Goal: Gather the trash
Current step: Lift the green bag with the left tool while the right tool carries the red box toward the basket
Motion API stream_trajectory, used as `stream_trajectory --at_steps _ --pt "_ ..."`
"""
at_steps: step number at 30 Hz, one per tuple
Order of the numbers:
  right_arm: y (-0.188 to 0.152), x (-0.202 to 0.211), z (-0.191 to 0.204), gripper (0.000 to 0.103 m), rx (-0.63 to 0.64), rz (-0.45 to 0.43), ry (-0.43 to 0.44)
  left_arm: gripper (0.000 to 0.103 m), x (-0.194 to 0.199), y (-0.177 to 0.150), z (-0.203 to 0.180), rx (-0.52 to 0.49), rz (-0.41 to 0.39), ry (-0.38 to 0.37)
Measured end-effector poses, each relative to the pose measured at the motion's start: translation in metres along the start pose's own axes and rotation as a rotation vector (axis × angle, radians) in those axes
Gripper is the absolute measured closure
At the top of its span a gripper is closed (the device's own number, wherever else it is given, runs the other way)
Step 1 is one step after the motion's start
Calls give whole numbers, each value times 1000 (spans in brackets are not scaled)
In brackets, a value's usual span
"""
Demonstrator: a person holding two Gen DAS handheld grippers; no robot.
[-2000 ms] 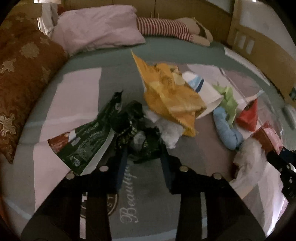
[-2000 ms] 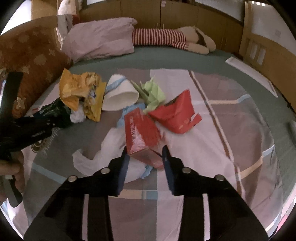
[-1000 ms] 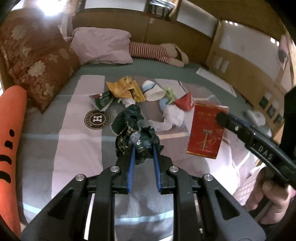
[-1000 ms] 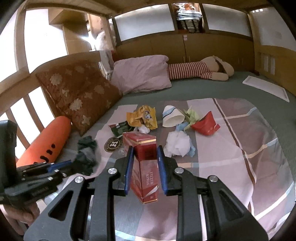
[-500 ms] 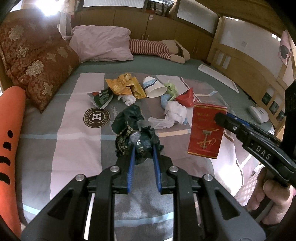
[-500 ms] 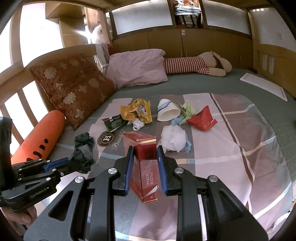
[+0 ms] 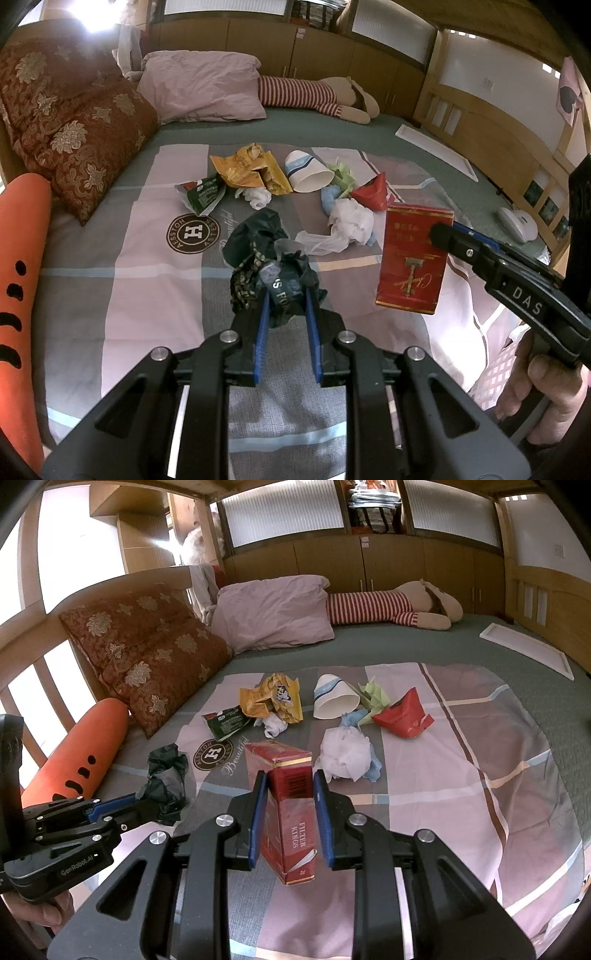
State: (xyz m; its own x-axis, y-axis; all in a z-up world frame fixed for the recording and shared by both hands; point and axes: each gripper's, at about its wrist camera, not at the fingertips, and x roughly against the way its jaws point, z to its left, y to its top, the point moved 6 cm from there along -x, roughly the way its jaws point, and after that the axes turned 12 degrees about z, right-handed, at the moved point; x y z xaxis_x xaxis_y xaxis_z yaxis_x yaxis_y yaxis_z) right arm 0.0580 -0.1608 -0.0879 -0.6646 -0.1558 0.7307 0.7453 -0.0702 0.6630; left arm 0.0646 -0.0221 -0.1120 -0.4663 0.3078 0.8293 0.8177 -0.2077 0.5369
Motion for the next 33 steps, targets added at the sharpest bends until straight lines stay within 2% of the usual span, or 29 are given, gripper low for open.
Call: stream_trajectory --at_steps 17,23,26,28,33 --pt "-3 -4 -1 77 2 9 1 83 -1 -1 1 -10 8 2" --pt "-3 4 -7 77 -9 -18 11 83 -3 -2 0 -22 11 1" --pt "-4 25 -12 77 -20 -51 22 83 -2 -3 -1 -29 9 -2" --pt "-12 56 -20 77 -30 -92 24 83 -1 -3 -3 -37 6 -7" --pt "-47 138 -62 77 -46 -149 -62 83 9 -3 -7 -69 -15 -37"
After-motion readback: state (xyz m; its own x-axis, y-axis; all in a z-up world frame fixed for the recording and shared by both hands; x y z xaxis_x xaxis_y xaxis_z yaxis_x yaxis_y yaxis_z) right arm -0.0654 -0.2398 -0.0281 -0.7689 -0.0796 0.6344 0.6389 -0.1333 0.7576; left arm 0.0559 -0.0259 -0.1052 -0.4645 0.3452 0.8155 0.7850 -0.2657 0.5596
